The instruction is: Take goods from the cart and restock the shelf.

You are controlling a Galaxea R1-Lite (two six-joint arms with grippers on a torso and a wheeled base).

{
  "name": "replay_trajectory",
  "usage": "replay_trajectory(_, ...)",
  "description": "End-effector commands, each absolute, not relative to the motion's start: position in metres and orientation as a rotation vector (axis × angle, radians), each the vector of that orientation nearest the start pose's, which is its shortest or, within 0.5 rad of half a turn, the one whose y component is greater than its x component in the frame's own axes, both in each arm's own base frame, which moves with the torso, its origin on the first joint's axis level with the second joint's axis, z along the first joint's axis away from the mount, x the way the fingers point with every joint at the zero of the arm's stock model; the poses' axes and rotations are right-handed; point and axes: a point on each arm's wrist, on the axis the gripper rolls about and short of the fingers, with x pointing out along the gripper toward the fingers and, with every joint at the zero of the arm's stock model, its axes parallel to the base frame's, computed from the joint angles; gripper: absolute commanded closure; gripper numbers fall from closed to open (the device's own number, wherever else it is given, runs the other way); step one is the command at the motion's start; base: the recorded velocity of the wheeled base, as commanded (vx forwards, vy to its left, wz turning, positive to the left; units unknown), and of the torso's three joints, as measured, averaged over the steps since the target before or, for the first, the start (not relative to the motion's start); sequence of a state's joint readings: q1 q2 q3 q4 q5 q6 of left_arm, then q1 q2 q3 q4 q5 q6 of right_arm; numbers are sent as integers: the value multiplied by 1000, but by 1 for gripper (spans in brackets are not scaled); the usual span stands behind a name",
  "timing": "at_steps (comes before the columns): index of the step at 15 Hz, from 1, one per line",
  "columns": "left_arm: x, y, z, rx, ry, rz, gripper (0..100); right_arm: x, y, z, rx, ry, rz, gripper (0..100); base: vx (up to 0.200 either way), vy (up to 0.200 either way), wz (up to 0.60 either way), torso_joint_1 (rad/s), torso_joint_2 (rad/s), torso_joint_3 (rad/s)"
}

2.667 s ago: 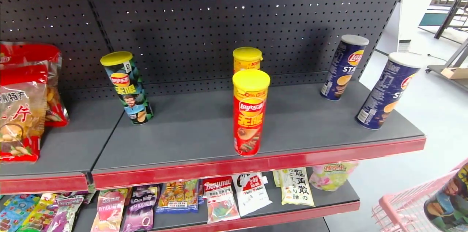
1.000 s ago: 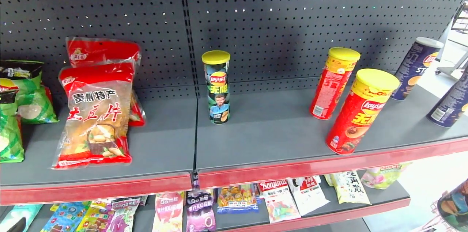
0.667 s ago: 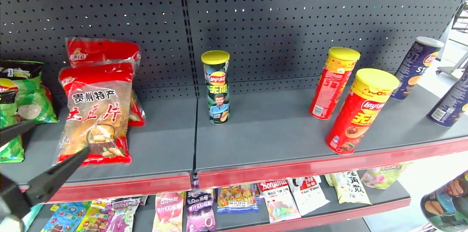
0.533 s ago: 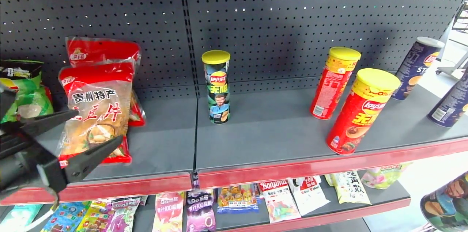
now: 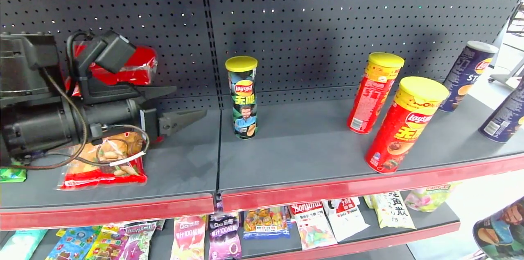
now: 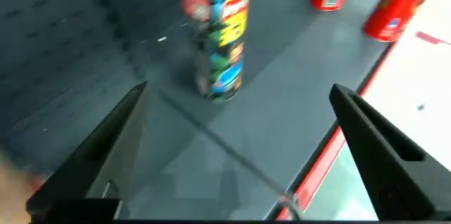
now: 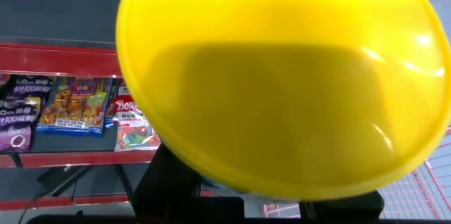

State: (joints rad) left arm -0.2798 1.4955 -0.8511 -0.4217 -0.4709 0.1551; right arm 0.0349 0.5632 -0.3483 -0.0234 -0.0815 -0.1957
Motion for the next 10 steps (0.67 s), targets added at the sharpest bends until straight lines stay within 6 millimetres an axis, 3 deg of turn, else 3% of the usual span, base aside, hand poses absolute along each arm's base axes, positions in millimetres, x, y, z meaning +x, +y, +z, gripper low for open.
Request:
replay_trajectory(1,262,-96,224,123,200,-812,0,34,-1,178,-207,195,-27,100,0,0,0,0,0,0)
replay_trajectory(7,312,-114,207,144,152,-783,0,34,-1,178,-207,191,-29,100,0,0,0,0,0,0)
replay_trajectory(10,320,-122,204,143,129,-781,0,33,-1,178,-205,191,-29,100,0,0,0,0,0,0)
